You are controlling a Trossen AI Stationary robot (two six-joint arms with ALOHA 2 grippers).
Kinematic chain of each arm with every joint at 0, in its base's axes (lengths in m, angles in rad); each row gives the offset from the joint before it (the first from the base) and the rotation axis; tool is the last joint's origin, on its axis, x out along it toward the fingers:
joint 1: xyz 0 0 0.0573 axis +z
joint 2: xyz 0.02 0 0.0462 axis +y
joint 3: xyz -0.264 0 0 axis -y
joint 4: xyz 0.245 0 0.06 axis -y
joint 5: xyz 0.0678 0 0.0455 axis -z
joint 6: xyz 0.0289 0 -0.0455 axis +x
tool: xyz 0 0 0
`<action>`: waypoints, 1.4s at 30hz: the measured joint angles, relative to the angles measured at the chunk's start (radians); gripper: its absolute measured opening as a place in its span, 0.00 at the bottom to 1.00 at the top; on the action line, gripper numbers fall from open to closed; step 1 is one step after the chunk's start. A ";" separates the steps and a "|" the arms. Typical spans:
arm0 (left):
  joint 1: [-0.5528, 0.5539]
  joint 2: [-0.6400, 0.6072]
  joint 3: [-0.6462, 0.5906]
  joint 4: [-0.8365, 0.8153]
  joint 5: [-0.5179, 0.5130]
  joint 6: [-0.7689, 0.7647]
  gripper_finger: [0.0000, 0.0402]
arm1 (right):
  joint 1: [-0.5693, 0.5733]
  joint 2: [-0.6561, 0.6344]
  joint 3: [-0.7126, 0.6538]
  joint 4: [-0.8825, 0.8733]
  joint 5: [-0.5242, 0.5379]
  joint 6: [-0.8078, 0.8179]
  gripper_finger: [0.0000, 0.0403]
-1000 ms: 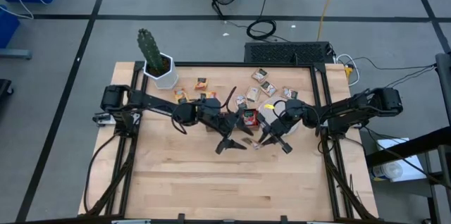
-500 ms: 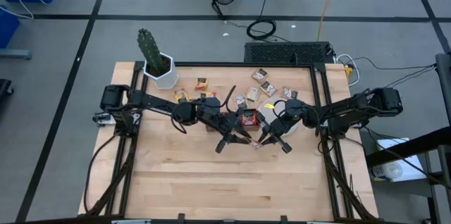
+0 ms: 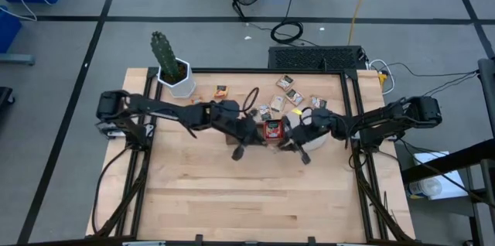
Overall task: Pick & Place Tea
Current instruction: Put the brown tea bag into the middle section of the wooden organizer
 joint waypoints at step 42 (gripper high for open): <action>0.069 0.392 0.653 -1.103 -0.396 0.122 0.00 | -0.005 -0.091 -0.008 -0.170 0.889 -0.131 0.00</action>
